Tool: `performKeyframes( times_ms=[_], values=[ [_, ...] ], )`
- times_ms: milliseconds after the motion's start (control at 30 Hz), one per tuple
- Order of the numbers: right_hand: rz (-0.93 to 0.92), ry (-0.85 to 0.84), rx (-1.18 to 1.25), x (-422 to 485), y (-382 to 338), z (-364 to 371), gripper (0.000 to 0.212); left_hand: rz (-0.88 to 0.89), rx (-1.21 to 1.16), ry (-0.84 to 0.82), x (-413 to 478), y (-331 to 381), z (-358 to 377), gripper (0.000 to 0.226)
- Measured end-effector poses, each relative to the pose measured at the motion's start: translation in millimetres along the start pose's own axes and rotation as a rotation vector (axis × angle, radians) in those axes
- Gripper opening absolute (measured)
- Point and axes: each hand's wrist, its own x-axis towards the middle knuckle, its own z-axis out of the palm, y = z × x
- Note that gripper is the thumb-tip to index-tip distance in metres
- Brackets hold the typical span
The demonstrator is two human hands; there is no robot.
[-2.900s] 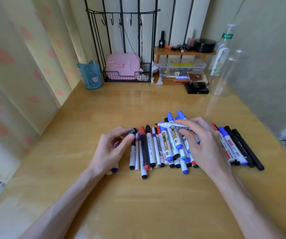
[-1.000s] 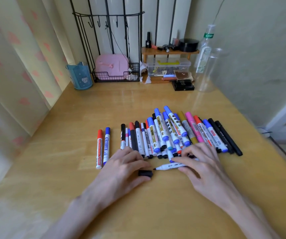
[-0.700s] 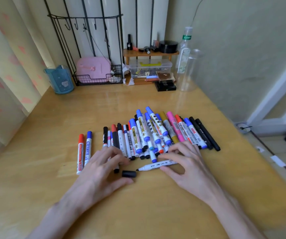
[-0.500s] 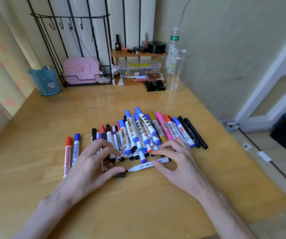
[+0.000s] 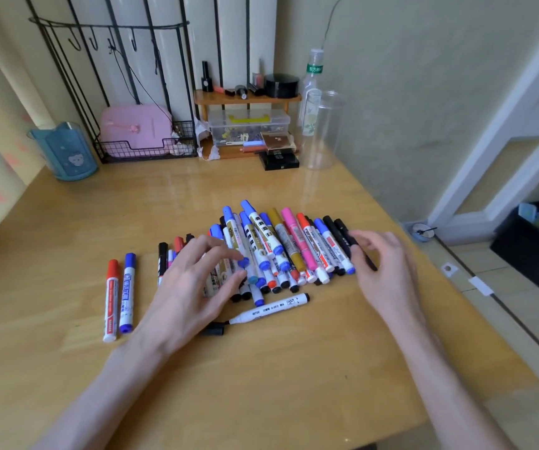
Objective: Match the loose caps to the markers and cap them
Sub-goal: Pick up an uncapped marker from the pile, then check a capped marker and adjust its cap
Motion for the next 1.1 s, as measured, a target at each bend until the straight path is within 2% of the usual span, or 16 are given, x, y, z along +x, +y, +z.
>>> performKeyframes(
  times_ms=[100,267,367,533,633,733,800,933,1100],
  values=[
    [0.116,-0.036,-0.153,18,26,-4,0.020,-0.001,-0.009,0.043,12,4,2,0.026],
    [0.266,-0.164,-0.217,33,39,-8,0.016,0.012,-0.026,0.068,27,9,12,0.020],
    [0.267,-0.117,-0.197,32,38,-10,0.022,0.020,-0.038,0.051,26,9,18,0.024],
    [0.302,-0.186,-0.224,31,34,-4,0.028,0.040,-0.038,0.032,23,9,20,0.025],
    [0.318,-0.153,-0.222,32,32,-3,0.024,0.052,-0.034,0.035,23,9,19,0.025],
    [0.179,-0.145,-0.031,32,24,-10,0.013,0.048,-0.041,0.044,24,10,16,0.023],
    [0.067,-0.178,0.077,30,8,-17,0.012,0.048,-0.042,0.028,25,11,12,0.029],
    [-0.125,-0.346,0.232,19,-37,-13,0.014,0.028,-0.066,-0.032,23,10,-2,0.049],
    [-0.331,-0.414,0.264,5,-79,22,0.018,0.074,0.041,0.015,11,-4,-11,0.029]
  ],
)
